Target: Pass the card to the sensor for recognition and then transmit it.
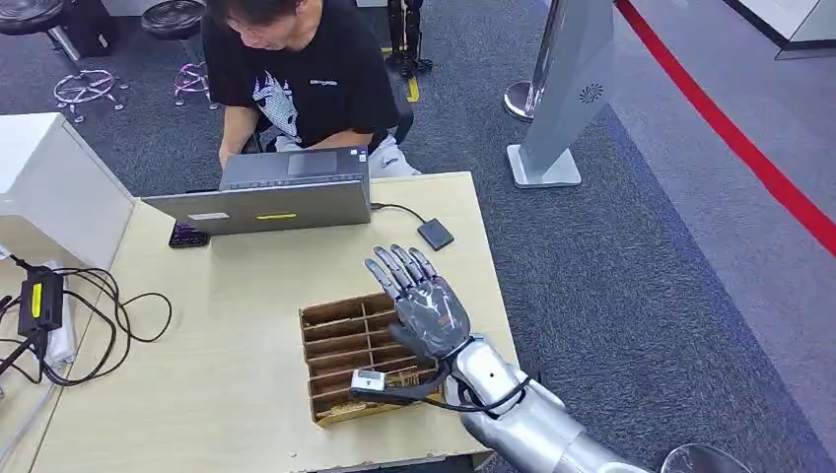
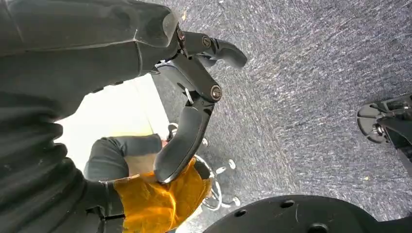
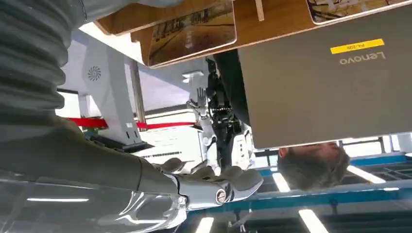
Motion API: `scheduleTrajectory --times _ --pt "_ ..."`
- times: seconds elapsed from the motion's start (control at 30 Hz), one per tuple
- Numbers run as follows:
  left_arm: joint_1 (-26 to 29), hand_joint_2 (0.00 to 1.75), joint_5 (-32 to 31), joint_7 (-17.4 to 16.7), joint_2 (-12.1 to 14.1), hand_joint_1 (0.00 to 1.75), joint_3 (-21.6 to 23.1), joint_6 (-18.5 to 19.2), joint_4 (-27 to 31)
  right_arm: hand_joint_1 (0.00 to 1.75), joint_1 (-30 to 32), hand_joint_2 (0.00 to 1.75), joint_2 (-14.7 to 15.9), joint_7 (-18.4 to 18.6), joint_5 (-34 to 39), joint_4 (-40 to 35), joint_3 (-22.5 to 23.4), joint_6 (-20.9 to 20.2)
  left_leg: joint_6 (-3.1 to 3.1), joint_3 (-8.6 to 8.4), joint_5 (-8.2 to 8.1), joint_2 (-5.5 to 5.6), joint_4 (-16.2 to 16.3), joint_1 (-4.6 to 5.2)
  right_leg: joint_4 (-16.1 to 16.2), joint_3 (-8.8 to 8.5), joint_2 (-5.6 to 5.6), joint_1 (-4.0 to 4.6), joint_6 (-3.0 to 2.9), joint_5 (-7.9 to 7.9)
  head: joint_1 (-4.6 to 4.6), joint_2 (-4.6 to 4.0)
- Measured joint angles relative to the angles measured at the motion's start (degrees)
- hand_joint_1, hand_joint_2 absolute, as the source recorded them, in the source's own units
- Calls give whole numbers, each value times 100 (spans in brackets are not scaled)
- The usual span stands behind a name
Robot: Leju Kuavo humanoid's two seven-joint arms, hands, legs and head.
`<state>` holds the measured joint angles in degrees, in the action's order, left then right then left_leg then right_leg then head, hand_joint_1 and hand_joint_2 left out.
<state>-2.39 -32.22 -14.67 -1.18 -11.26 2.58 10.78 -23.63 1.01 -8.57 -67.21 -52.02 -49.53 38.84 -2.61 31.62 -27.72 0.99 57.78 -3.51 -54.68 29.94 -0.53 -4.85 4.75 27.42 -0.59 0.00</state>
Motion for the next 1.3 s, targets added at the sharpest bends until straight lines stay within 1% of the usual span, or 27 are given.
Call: scheduleTrajectory --times 0.17,0.23,0.3,0.33,0.37,0.4,0.43,0.5,0.57,0.67,0.73,0.77,0.83,0.87,1.0,1.17,1.2,1.23,1.27,1.3 --pt "0 175 -2 0 0 0 -24 7 0 0 -26 175 0 -2 2 0 -59 -55 0 0 0 0 0 0 0 0 0 0 0 0 0 0" --pt "0 175 -2 0 0 0 -26 9 0 14 -34 175 0 -24 28 -2 -72 -85 0 0 0 0 0 0 0 0 0 0 0 0 0 0" --pt "1 175 -2 0 0 0 -26 11 0 56 -37 175 0 -42 63 -4 -87 -122 0 0 0 0 0 0 0 0 0 0 0 0 0 0" --pt "1 175 -2 0 0 0 -26 13 0 108 -38 175 0 -46 68 -4 -94 -140 0 0 0 0 0 0 0 0 0 0 0 0 0 0" --pt "0 175 -2 0 0 0 -28 15 0 133 -39 175 0 -53 70 -4 -101 -151 0 0 0 0 0 0 0 0 0 0 0 0 0 0" --pt "1 175 -2 0 0 0 -28 15 0 141 -40 175 0 -55 70 -4 -105 -155 0 0 0 0 0 0 0 0 0 0 0 0 0 0" --pt "0 175 -9 0 0 0 -28 15 0 159 -42 175 0 -57 70 -4 -111 -157 0 0 0 0 0 0 0 0 0 0 0 0 0 0" --pt "1 175 -18 0 0 0 -31 15 0 159 -42 175 0 -63 70 -2 -125 -157 0 0 0 0 0 0 0 0 0 0 0 0 0 0" --pt "0 175 -20 0 0 0 -31 15 0 154 -45 175 0 -63 72 0 -138 -157 0 0 0 0 0 0 0 0 0 0 0 0 0 0" --pt "0 175 -22 0 0 0 -33 17 0 169 -61 175 0 -63 87 11 -155 -157 0 0 0 0 0 0 0 0 0 0 0 0 0 0" --pt "1 175 -26 0 0 0 -33 22 0 171 -73 175 0 -74 103 31 -162 -157 0 0 0 0 0 0 0 0 0 0 0 0 0 0" --pt "1 175 -28 0 0 0 -33 24 0 169 -75 175 0 -83 118 37 -164 -157 0 0 0 0 0 0 0 0 0 0 0 0 0 0" --pt "0 175 -37 0 0 0 -37 26 0 169 -87 175 0 -107 147 59 -170 -155 0 0 0 0 0 0 0 0 0 0 0 0 0 0" --pt "0 175 -44 0 0 0 -39 26 0 173 -95 175 0 -116 175 68 -175 -153 0 0 0 0 0 0 0 0 0 0 0 0 0 0" --pt "0 175 -66 0 0 0 -50 26 0 171 -113 175 0 -138 184 83 -192 -148 0 0 0 0 0 0 0 0 0 0 0 0 0 0" --pt "1 175 -77 0 0 0 -94 28 0 157 -122 175 0 -138 197 112 -219 -149 0 0 0 0 0 0 0 0 0 0 0 0 0 0" --pt "0 175 -81 0 0 0 -109 28 0 147 -123 175 0 -138 197 118 -223 -148 0 0 0 0 0 0 0 0 0 0 0 0 0 0" --pt "0 175 -83 0 0 0 -118 28 0 147 -123 175 0 -138 201 120 -225 -149 0 -1 0 0 0 0 0 0 0 0 0 0 0 0" --pt "1 175 -85 0 0 0 -125 28 0 91 -123 175 0 -133 208 120 -229 -146 0 -1 0 0 0 0 0 0 0 0 0 0 0 0" --pt "1 175 -87 0 0 0 -127 28 0 28 -123 175 0 -120 208 120 -229 -146 0 -1 0 0 0 0 0 0 0 0 0 0 0 0"
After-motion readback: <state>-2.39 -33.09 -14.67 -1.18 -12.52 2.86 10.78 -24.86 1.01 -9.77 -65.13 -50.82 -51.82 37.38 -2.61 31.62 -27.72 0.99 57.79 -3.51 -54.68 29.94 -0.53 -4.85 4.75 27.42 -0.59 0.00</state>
